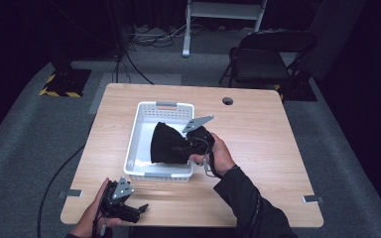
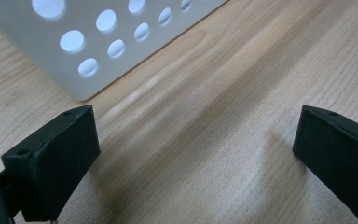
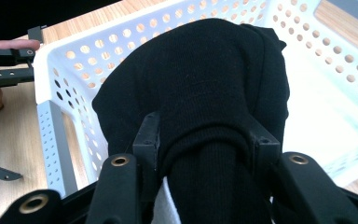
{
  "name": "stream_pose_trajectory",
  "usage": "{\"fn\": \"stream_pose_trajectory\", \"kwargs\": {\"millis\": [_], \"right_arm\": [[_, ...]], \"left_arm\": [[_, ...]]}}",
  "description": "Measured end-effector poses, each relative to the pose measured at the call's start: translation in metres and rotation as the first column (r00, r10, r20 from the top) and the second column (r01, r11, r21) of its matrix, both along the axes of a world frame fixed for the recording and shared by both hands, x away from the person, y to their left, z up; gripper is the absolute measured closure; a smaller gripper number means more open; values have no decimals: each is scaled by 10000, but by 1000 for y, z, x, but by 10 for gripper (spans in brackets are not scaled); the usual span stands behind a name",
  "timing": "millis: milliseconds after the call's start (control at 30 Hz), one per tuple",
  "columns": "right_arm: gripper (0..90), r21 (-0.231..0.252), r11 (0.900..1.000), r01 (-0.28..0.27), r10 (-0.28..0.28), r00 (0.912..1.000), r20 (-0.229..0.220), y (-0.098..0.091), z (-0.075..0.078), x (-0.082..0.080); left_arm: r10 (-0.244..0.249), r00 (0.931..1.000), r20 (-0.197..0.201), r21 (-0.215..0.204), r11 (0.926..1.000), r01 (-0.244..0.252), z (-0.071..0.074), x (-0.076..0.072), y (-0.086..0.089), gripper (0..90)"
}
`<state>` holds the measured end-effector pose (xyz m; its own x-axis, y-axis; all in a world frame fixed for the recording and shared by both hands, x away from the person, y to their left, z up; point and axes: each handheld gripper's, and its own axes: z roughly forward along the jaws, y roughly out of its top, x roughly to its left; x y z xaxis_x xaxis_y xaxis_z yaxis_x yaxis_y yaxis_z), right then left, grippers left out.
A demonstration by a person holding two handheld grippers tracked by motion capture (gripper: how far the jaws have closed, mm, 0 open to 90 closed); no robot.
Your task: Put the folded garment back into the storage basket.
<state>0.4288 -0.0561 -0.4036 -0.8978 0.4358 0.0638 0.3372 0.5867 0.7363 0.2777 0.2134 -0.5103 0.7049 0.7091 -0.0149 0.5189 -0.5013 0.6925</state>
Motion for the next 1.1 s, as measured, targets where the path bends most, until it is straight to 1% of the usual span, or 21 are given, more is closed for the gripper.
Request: {"fn": "stream_pose_trajectory", "kwargs": {"millis": [267, 700, 1100], "right_arm": [[583, -161, 9998, -117, 116, 9999, -90, 9, -5, 0], [583, -442, 9989, -141, 133, 9997, -192, 24, -13, 0], [580, -762, 9967, -268, 246, 9993, -289, 31, -21, 1]], "left_arm": [[-1, 10000, 1, -3, 10000, 1, 0, 0, 0, 2], [-16, 10000, 3, 13, 10000, 16, 0, 0, 0, 2], [-14, 10000, 4, 5, 10000, 14, 0, 0, 0, 2]]}}
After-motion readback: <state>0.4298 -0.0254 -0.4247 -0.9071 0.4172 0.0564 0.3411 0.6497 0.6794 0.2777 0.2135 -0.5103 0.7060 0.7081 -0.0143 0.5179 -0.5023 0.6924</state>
